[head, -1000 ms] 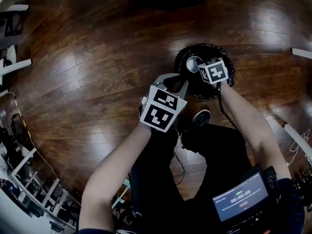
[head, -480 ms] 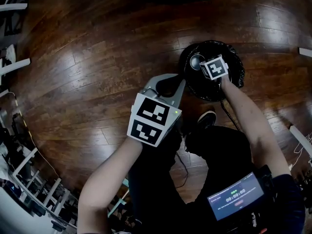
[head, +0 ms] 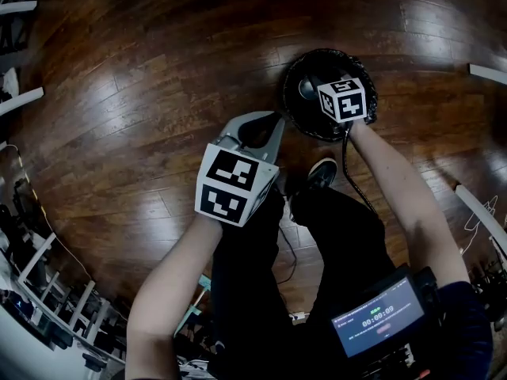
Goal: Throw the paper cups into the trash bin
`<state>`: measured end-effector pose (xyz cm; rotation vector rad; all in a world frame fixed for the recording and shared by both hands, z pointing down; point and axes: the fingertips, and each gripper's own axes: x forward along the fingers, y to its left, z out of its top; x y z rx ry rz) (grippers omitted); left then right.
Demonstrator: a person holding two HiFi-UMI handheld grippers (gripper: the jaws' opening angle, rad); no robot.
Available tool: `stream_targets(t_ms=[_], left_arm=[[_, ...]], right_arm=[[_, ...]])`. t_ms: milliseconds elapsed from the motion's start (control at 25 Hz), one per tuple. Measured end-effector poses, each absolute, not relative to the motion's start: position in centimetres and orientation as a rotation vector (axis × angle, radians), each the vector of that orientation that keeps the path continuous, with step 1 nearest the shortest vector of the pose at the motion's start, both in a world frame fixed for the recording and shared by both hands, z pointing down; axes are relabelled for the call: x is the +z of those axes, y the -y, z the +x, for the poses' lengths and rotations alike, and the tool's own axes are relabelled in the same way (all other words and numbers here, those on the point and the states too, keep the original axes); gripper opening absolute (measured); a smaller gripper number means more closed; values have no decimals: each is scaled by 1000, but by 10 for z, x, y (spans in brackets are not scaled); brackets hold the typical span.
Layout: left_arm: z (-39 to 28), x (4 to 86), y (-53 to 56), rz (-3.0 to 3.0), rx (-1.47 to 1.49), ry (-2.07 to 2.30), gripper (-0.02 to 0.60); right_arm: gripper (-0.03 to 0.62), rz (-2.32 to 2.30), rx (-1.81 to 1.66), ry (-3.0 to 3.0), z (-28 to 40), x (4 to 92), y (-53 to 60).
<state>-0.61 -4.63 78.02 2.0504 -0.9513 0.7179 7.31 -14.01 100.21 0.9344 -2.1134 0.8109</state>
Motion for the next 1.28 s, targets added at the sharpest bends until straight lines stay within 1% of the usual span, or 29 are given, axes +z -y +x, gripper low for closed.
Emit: stream_targets(t_ms=[80,120,200,480,680,800,960,1160,1280], left_arm=[[-9,765,36,2016,696,963,12],[-8,758,34,2003,673,967,12],[-6,745,34,1996,630,970,12],[-12,745,33,1988,615,971,12],[-9,746,22,1984,668,969,12],[-9,736,-1,1978,734,956,12],[-10,709,-29,1945,782,950,14],[-18,660,-48,1969,827,958,14],[-17,618,-37,2011,811,989,14]], right_arm=[[78,996,813,2160,68,974,140],[45,1002,815,2168,67,968,140],[9,992,827,2175,69,966,144],[11,884,823,2111,102,978,81],[10,937,784,2122,113,955,73],[9,1017,821,2103,120,911,69],[9,1013,838,2108,121,835,43],[9,1024,820,2120,123,739,10],[9,1069,769,2153,128,676,9]])
